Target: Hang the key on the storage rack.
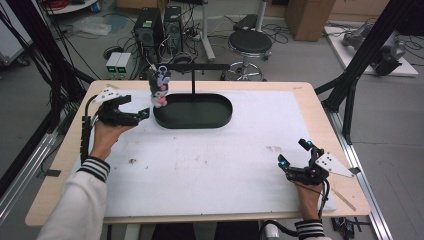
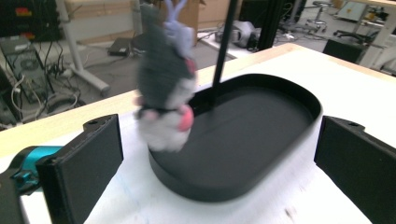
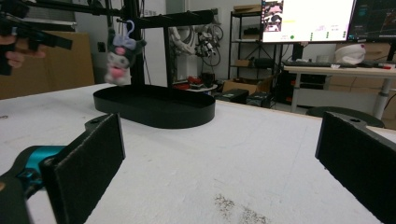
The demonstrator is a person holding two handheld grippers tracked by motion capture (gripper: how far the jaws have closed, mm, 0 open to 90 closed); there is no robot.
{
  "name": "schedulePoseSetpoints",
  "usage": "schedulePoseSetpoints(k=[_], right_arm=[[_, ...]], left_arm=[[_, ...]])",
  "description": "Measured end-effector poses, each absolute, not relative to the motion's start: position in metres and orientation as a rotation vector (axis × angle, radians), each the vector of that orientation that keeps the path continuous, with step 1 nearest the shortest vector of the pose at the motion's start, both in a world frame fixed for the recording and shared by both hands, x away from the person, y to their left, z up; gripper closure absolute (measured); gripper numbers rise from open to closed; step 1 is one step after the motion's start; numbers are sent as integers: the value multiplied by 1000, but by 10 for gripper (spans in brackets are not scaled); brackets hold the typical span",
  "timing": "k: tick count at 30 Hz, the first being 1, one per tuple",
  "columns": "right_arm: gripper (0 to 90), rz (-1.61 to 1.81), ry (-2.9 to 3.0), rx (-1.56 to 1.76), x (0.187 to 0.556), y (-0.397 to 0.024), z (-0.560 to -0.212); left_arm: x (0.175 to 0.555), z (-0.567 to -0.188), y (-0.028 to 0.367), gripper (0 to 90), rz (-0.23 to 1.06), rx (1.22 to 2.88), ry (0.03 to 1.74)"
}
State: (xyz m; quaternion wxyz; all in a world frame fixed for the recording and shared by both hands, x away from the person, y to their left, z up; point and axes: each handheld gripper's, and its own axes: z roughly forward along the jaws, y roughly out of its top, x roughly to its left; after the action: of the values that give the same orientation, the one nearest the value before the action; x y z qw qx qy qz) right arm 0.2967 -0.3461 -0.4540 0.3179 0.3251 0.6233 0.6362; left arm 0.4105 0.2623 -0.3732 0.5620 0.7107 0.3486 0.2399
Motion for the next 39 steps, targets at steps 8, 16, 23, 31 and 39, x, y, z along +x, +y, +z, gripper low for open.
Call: schedulePoseSetpoints(k=[8, 16, 23, 31, 39], right_arm=[[4, 1668, 1647, 854, 297, -346, -454], [4, 1659, 1647, 847, 297, -345, -454], [4, 1655, 1650, 857, 296, -344, -454], [3, 1657, 1642, 853, 296, -345, -454], [3, 1657, 1642, 851, 296, -345, -454]], left_arm=[[358, -388, 286, 17, 588, 1603, 725], [319, -408, 305, 17, 607, 1544, 715], [295, -432, 307, 17, 658, 1508, 682], [283, -445, 306, 17, 651, 1466, 682], [278, -453, 308, 17, 669, 1441, 691]])
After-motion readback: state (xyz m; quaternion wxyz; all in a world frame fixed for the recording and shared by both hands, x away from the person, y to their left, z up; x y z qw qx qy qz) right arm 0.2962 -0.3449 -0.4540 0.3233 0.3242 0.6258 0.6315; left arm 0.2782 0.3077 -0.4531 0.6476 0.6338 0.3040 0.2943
